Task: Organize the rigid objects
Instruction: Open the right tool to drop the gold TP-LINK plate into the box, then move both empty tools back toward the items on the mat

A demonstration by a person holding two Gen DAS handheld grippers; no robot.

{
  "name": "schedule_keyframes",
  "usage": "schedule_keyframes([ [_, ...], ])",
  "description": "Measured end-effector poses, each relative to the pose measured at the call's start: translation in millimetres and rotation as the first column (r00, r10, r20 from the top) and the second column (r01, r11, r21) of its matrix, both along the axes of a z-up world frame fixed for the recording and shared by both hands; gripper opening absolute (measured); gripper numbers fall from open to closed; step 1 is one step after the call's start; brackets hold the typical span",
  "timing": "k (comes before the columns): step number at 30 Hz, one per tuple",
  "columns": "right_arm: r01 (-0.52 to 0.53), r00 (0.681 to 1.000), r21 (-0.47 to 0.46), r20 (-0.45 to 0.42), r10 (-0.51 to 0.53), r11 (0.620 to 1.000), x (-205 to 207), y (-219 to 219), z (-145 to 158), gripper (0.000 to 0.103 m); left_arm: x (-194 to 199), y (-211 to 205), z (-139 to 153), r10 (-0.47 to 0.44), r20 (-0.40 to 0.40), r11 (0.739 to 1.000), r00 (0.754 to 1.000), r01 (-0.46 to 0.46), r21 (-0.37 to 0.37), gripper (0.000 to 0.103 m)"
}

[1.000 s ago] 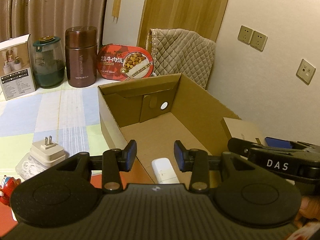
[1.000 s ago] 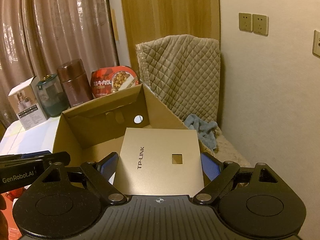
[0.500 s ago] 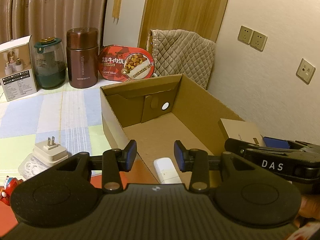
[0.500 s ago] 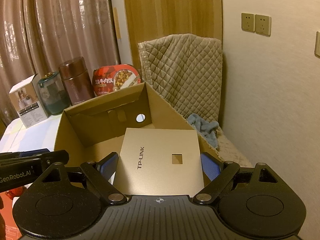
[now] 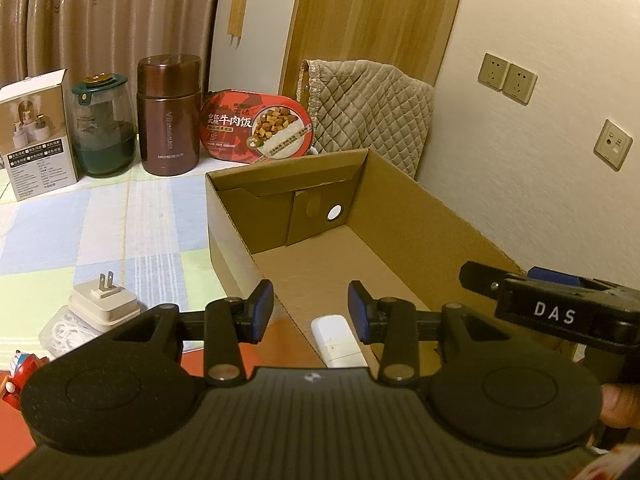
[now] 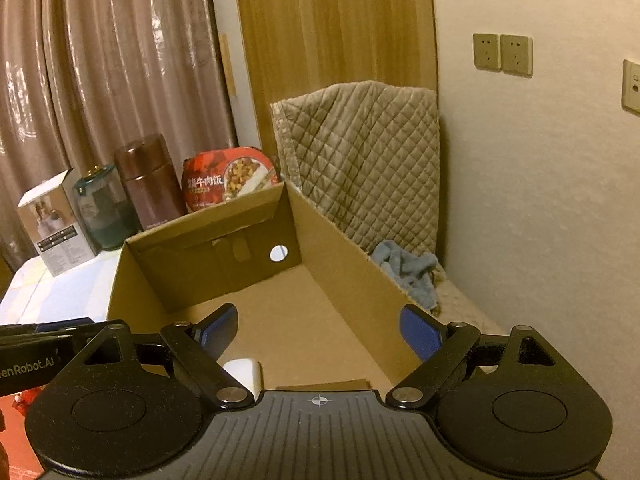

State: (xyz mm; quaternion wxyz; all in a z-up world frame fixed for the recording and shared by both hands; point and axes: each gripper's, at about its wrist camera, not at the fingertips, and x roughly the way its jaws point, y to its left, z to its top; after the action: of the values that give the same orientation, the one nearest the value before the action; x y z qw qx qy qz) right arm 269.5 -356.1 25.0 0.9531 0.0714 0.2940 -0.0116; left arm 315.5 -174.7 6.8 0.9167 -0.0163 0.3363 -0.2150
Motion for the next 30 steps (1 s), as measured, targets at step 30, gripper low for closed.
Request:
schedule_keyframes([
  [30,-0.007,1.000,-0.011,0.003,0.007,1.000,-6,3,3,0.085,-6,21,4,0.013,0.017,1.000,1.000,-0.013,0.011,0.035],
])
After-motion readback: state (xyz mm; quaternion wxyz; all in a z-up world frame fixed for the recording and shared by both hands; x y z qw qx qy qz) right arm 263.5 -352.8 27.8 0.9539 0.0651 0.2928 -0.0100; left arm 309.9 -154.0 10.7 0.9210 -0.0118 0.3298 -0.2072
